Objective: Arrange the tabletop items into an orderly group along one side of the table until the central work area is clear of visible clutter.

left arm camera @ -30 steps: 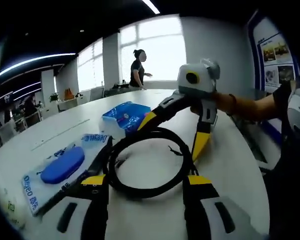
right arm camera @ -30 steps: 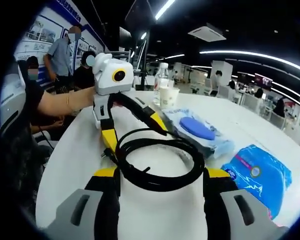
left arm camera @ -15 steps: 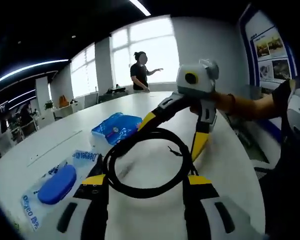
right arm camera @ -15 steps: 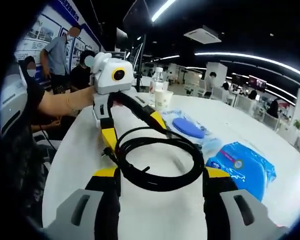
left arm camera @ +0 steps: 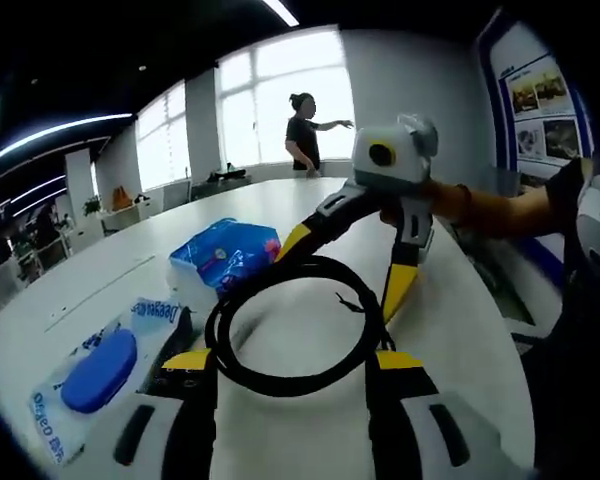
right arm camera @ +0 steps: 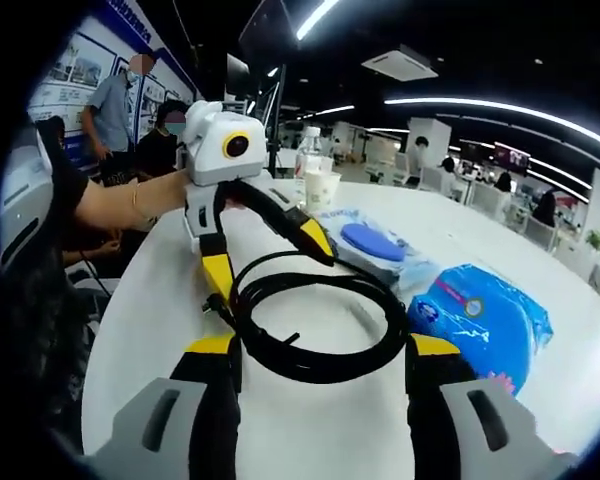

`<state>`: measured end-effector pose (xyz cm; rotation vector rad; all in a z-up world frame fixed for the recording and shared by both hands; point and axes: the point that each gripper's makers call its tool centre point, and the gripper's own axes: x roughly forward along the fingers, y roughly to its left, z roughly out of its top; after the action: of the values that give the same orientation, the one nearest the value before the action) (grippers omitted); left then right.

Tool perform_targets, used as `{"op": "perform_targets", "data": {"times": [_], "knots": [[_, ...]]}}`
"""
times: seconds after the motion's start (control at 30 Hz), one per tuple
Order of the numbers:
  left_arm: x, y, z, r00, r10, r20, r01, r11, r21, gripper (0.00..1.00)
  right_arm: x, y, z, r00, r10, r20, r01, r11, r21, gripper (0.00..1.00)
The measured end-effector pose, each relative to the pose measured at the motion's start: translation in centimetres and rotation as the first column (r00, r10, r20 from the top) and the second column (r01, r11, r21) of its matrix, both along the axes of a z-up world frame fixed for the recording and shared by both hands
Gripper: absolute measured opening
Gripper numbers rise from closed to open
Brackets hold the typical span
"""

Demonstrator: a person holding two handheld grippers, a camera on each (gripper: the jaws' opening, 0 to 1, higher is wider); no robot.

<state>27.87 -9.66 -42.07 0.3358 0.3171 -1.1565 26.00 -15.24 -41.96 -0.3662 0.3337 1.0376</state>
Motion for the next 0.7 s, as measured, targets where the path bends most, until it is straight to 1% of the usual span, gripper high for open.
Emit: {"op": "perform_targets", "data": {"times": [0.7], "knots": [[-0.1, 0.0, -1.2, 1.0, 0.0, -0.014, 0.0, 1.0, 0.031, 0.59, 0.0, 0.0, -1.3, 1.0, -0.002, -0.026, 0.001, 1.0, -0.016, 0.63]]}}
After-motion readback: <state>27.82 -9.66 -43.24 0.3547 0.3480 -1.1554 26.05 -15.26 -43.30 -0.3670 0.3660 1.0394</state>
